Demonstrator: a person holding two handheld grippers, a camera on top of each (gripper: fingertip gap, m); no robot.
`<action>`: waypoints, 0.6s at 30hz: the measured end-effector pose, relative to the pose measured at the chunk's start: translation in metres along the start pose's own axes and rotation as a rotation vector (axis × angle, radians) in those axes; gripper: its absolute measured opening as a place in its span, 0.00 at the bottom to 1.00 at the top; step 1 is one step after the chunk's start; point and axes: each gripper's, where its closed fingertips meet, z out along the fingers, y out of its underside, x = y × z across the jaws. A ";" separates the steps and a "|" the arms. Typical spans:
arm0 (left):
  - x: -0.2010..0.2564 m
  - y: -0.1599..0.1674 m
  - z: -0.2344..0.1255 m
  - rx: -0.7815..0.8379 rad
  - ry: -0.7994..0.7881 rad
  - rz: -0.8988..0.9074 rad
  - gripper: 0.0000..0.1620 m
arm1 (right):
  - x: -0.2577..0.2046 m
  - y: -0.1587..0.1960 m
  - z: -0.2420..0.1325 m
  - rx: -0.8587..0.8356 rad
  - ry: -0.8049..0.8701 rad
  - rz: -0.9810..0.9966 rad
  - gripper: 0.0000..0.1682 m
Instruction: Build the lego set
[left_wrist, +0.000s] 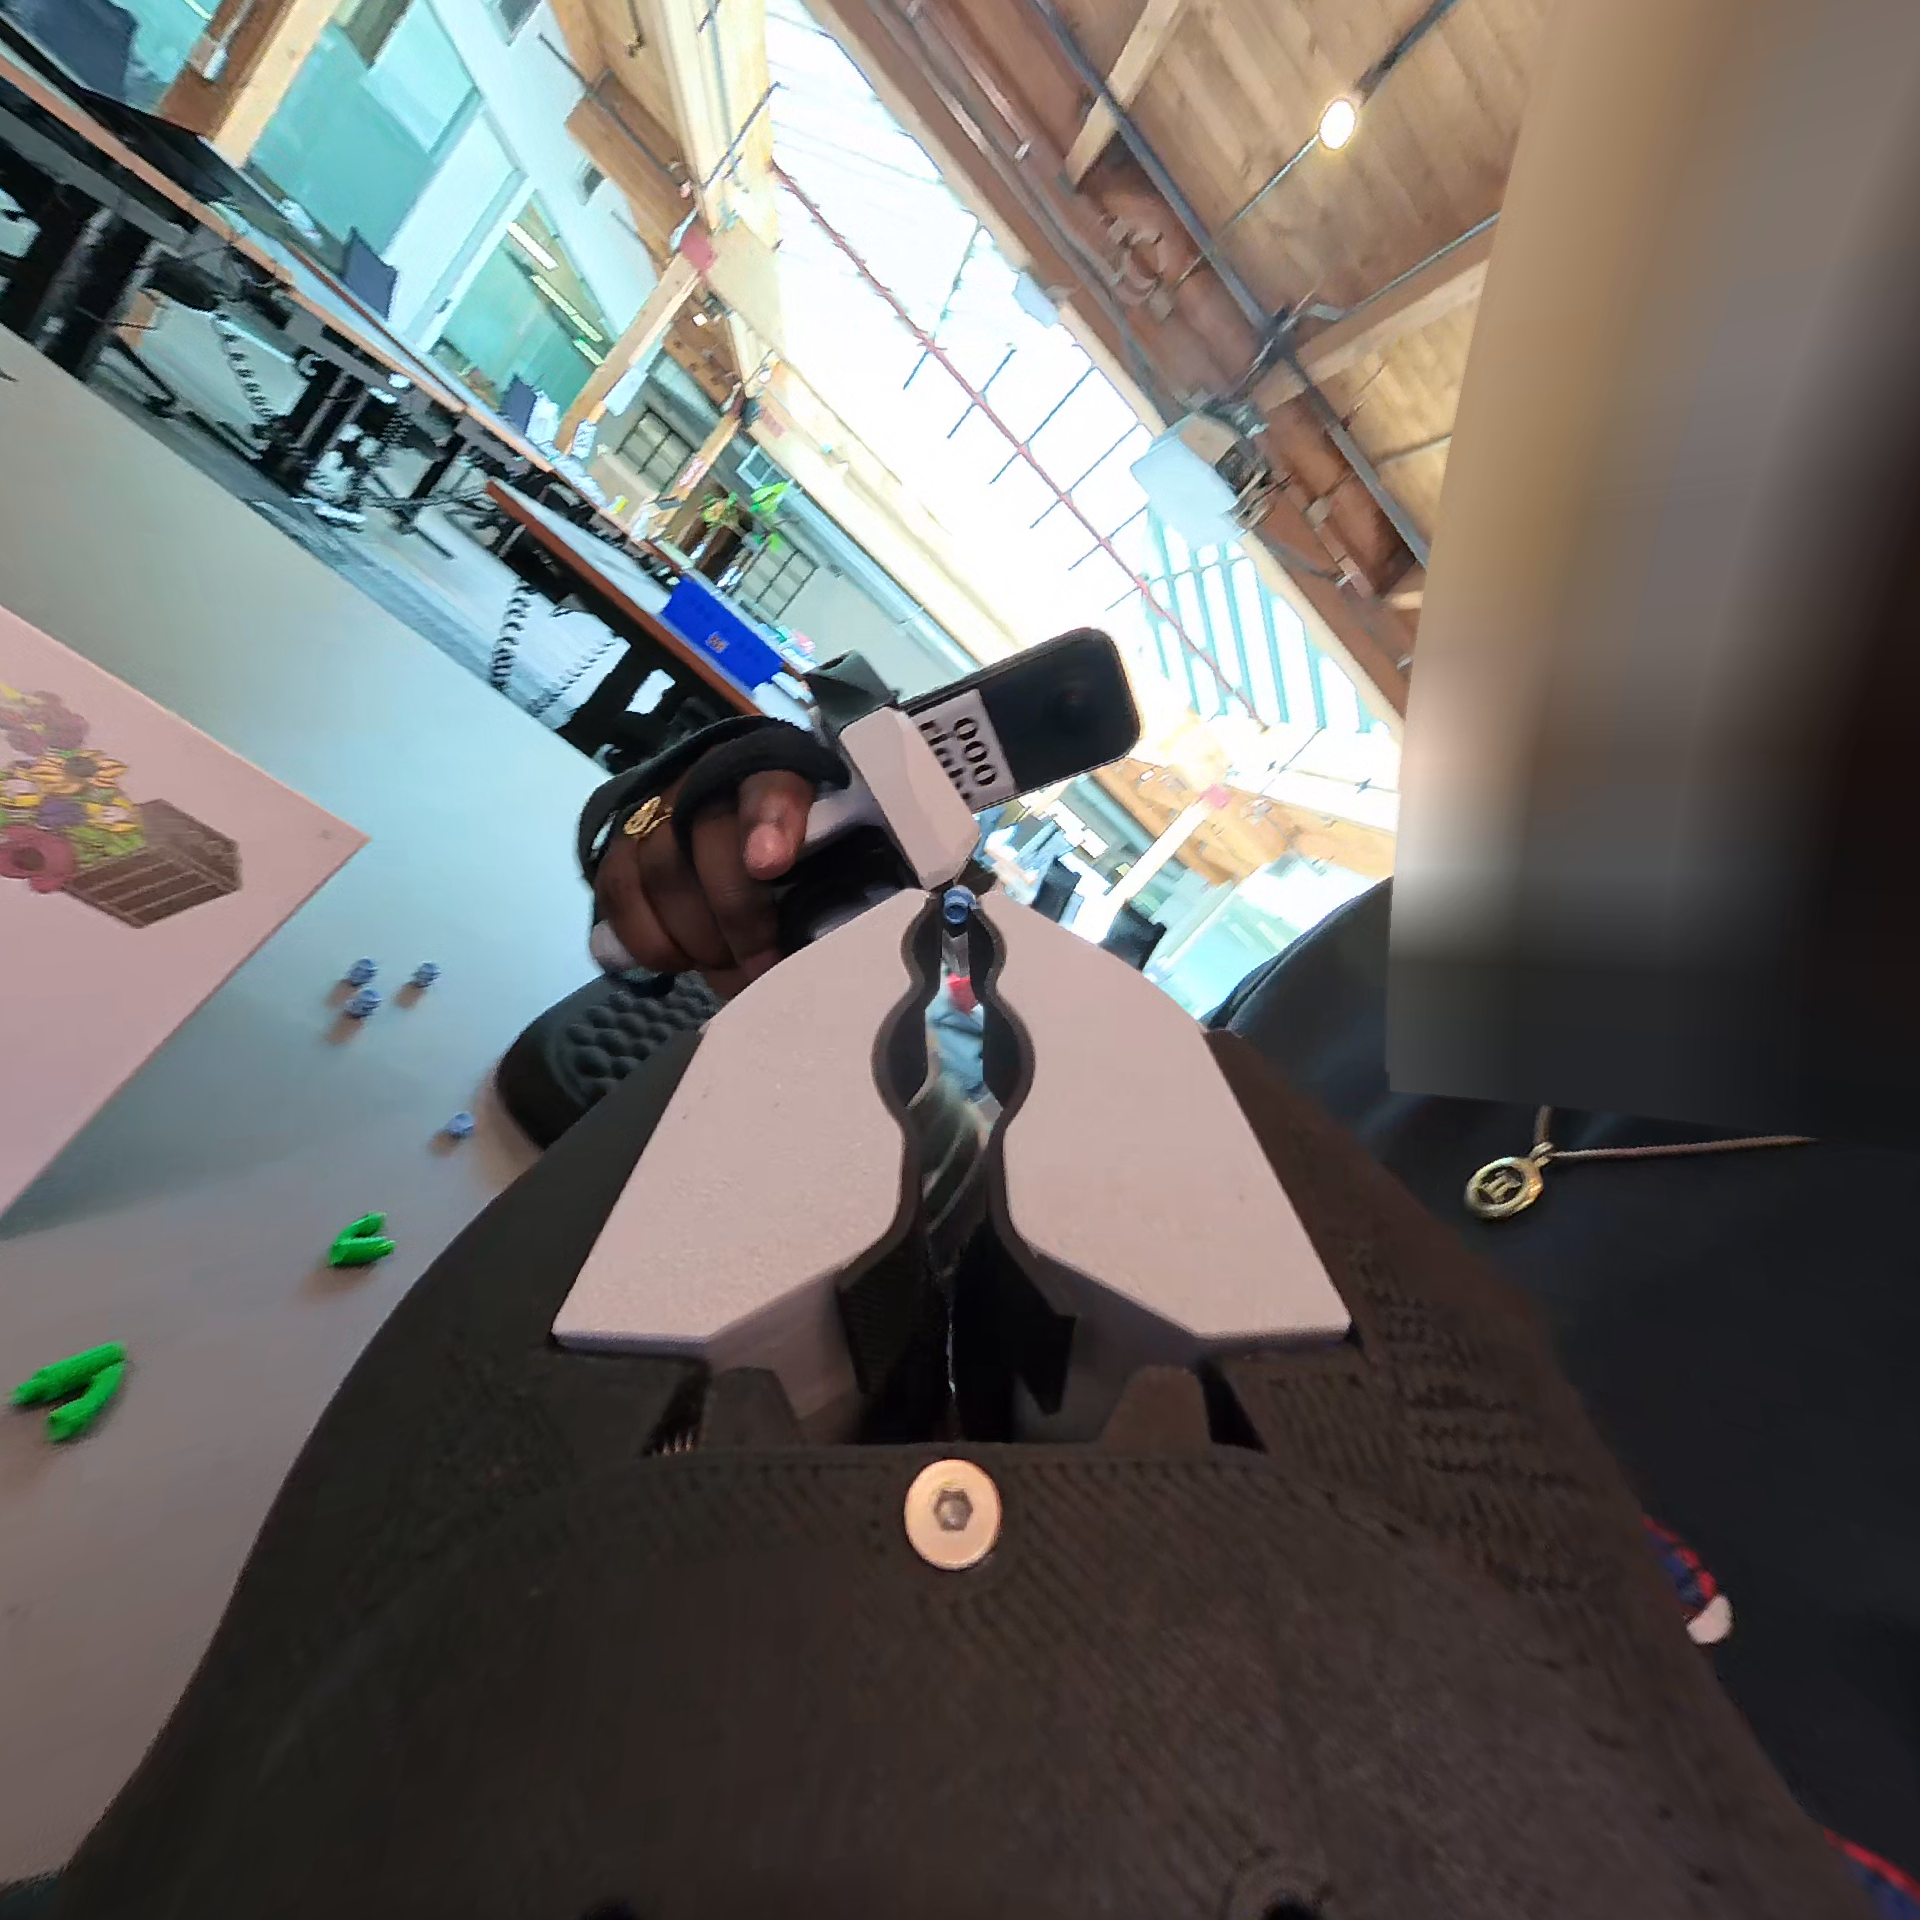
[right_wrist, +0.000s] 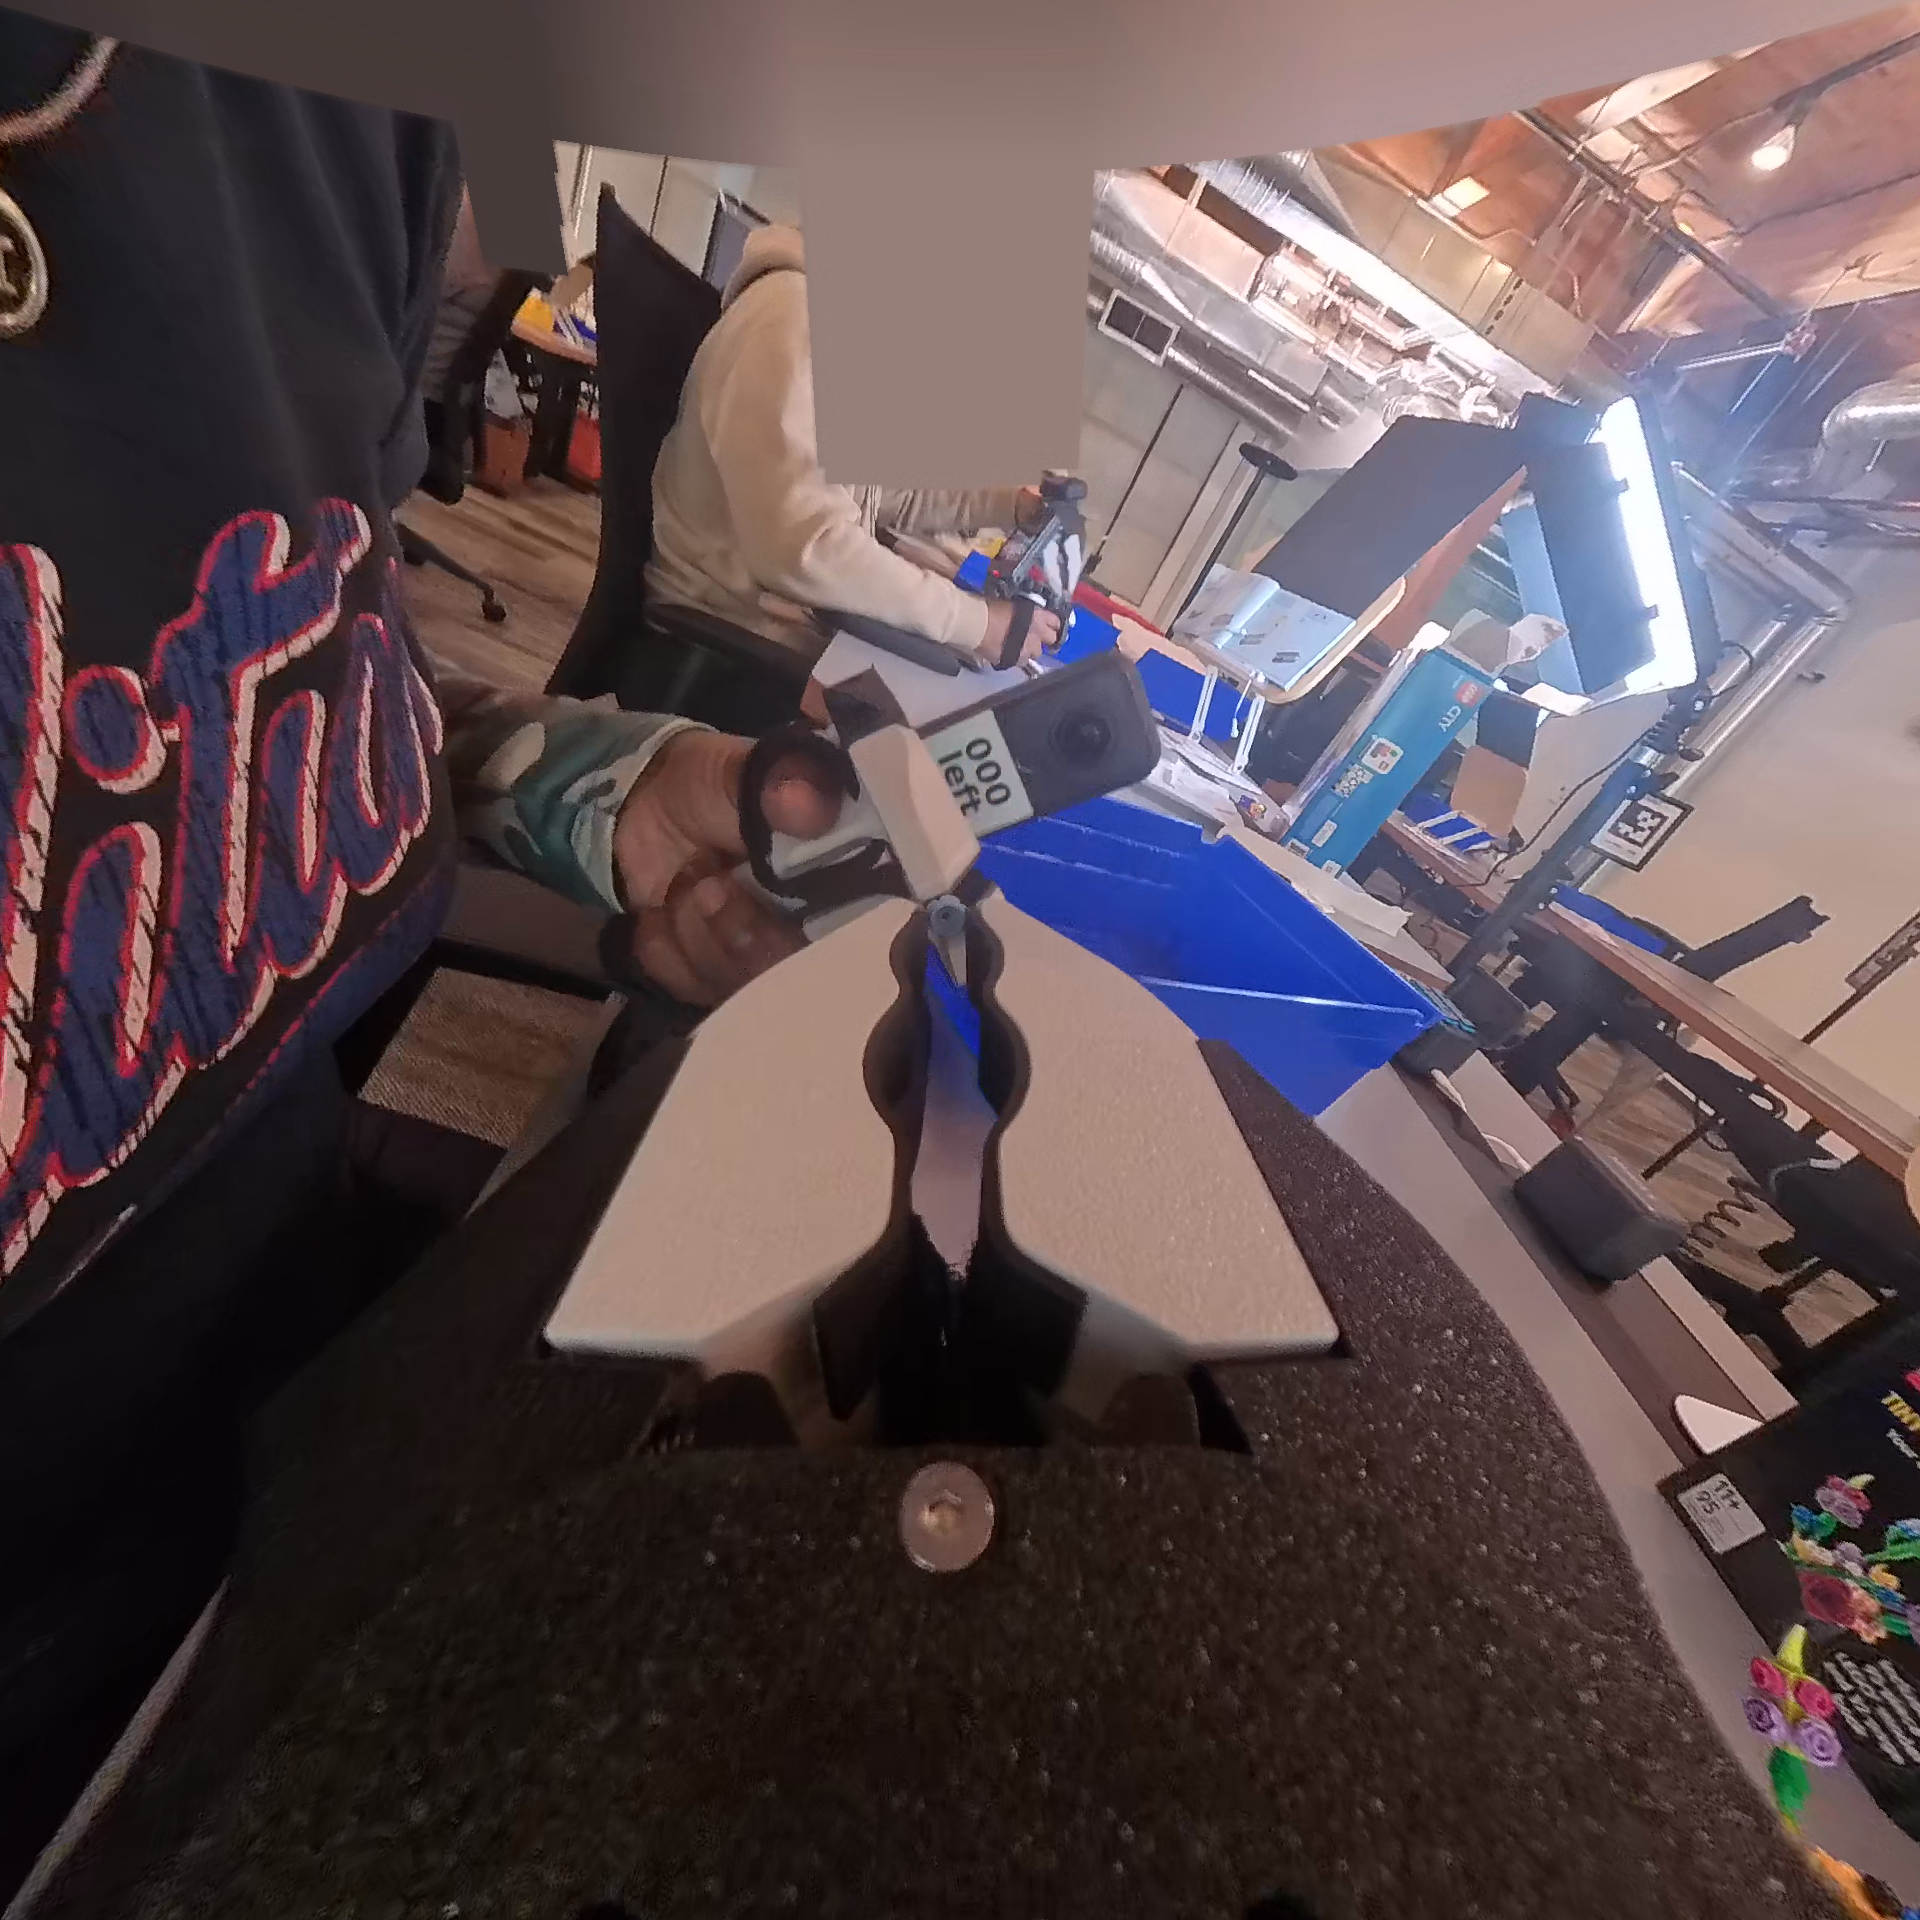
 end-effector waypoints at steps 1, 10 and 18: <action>-0.001 0.001 -0.001 -0.011 -0.012 0.015 0.03 | -0.001 0.001 0.000 -0.016 -0.004 -0.009 0.04; -0.008 0.006 -0.005 -0.050 -0.092 0.118 0.03 | -0.002 0.011 0.003 -0.108 -0.010 -0.043 0.04; -0.025 0.013 -0.016 -0.045 -0.140 0.110 0.03 | 0.010 0.028 -0.030 -0.252 0.049 0.122 0.10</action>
